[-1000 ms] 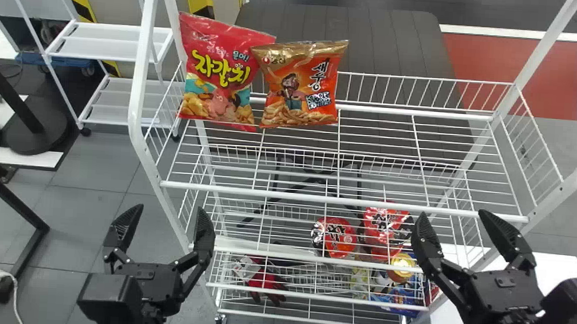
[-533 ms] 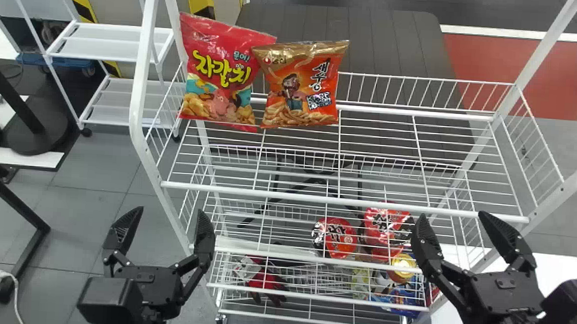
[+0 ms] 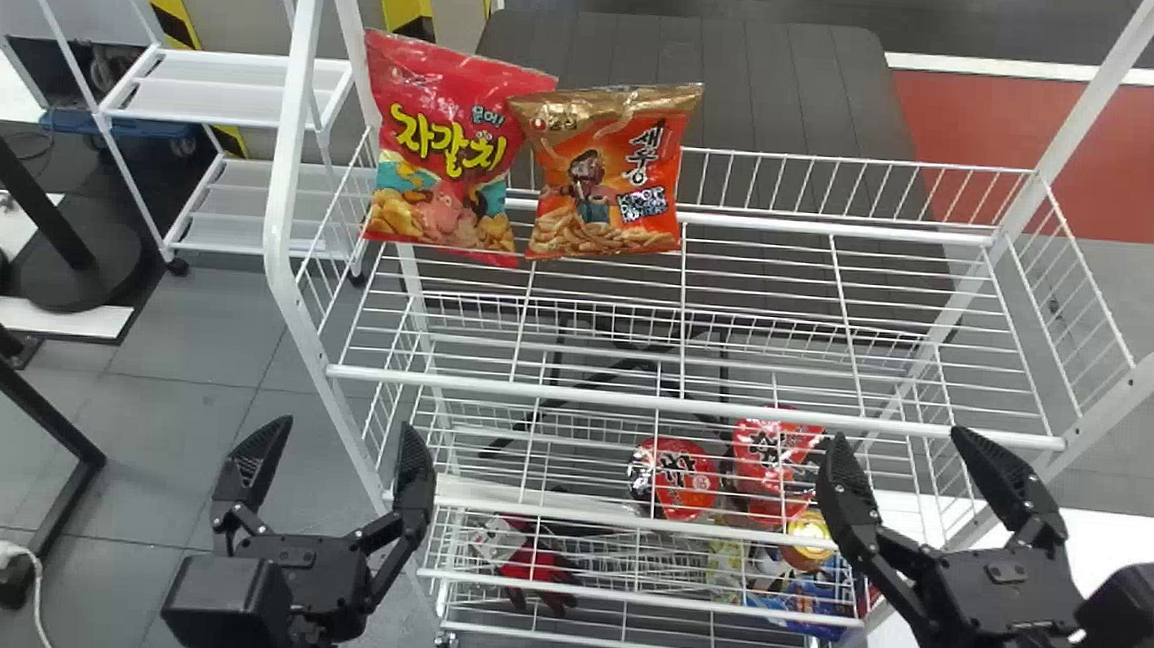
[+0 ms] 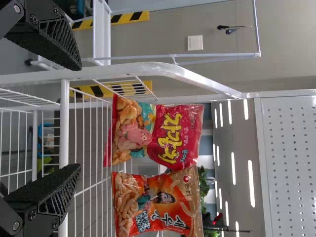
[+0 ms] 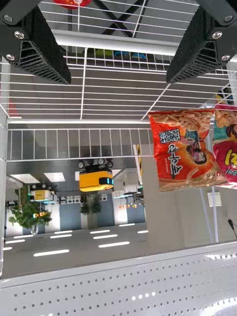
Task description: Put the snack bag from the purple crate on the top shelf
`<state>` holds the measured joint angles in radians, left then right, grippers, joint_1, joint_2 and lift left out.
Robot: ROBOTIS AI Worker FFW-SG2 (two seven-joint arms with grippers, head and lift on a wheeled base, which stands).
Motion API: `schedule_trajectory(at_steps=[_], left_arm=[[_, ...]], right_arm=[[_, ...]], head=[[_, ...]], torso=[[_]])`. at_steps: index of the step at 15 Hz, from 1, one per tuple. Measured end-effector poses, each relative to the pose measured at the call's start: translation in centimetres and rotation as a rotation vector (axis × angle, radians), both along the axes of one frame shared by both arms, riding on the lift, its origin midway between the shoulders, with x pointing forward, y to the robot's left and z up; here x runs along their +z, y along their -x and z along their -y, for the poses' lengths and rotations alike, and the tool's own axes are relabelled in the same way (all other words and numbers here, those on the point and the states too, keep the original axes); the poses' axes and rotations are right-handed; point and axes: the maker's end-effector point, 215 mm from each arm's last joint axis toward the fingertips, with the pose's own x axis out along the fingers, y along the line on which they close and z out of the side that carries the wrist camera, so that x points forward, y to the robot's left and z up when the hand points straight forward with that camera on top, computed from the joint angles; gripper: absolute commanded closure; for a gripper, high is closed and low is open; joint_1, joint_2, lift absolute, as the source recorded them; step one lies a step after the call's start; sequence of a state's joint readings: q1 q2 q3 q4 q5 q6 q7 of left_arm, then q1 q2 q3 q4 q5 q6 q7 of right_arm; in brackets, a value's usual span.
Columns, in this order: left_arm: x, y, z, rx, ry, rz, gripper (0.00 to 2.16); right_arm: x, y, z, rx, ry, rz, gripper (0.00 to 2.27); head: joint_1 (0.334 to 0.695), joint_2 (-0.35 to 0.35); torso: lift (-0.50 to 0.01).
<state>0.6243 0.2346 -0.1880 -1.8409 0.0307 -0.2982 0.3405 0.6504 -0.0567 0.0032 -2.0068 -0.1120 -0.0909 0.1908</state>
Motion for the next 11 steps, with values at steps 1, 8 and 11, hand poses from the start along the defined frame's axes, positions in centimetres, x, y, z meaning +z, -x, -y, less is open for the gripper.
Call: schedule_trajectory(at_steps=[1,8,11], left_arm=[[0.00,0.00,-0.02,0.001,0.000,0.000,0.12],[-0.06,0.01,-0.08,0.006,0.000,-0.002,0.12],[-0.05,0.02,-0.07,0.006,0.001,-0.001,0.12]], right_arm=[[0.01,0.00,-0.08,0.001,-0.001,0.000,0.11],[-0.03,0.04,-0.64,0.009,0.000,0.000,0.10],[-0.09,0.09,-0.78,0.011,-0.001,-0.001,0.10]], head=[[0.695,0.053],[0.695,0.063],[0.695,0.066]], torso=[[-0.001],[-0.001],[-0.001]])
